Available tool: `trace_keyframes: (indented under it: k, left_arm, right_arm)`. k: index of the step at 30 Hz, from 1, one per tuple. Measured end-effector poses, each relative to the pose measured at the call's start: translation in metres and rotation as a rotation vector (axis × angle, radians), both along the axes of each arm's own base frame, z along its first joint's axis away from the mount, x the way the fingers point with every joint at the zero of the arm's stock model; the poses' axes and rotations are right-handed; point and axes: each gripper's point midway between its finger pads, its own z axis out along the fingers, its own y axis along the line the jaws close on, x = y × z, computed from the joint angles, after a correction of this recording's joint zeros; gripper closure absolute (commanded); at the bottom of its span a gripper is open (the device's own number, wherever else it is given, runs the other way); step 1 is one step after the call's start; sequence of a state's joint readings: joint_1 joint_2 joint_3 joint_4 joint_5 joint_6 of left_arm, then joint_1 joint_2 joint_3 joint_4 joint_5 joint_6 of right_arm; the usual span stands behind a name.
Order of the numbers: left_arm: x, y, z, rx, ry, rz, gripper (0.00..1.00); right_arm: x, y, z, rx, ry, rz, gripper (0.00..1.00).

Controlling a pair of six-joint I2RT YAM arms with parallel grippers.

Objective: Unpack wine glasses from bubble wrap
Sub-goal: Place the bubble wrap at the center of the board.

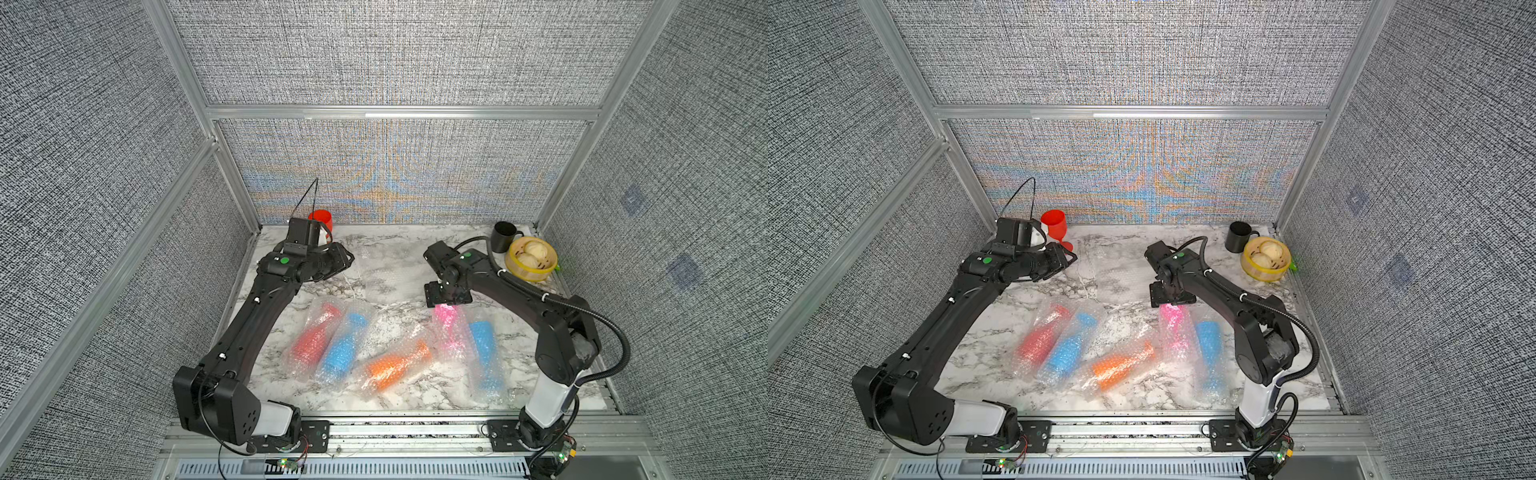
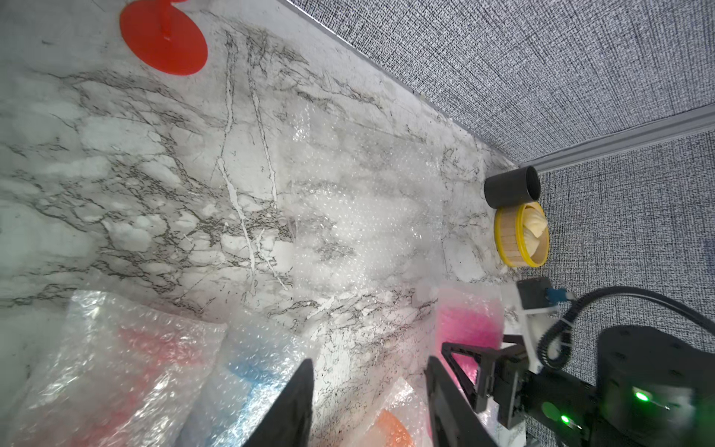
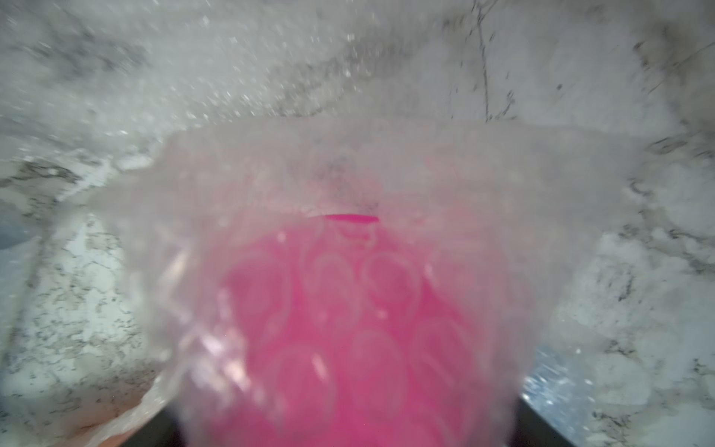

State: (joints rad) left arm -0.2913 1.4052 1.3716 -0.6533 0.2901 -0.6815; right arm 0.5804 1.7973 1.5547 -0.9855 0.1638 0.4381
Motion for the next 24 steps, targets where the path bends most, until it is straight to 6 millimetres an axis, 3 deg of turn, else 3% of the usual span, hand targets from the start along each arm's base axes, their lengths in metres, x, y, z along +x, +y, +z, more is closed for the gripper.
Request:
trace_keyframes:
  k: [5,8,11,16,20,24]
  left_arm:
    - [0.006,-0.001,-0.005,0.011,0.010,-0.003,0.53]
    - [0.014,-0.002,-0.016,0.030,0.030,-0.006,0.53]
    - [0.021,-0.008,-0.029,0.030,0.065,-0.023,0.53]
    - [0.021,-0.018,-0.041,0.006,0.107,-0.070,0.53]
    - [0.017,-0.021,-0.043,-0.002,0.112,-0.098,0.53]
    - [0.014,-0.022,-0.046,-0.006,0.120,-0.111,0.53]
  right_arm:
    - [0.029,0.013,0.057,0.061,-0.115,0.006,0.18]
    - [0.054,0.027,0.070,0.110,-0.145,0.003,0.18]
    - [0.091,0.044,0.063,0.154,-0.137,-0.011,0.17]
    - [0.141,0.067,0.031,0.176,-0.119,-0.023,0.17]
    - [0.160,0.065,-0.001,0.194,-0.069,-0.044,0.16]
    - [0.163,0.056,-0.027,0.212,-0.011,-0.078,0.09]
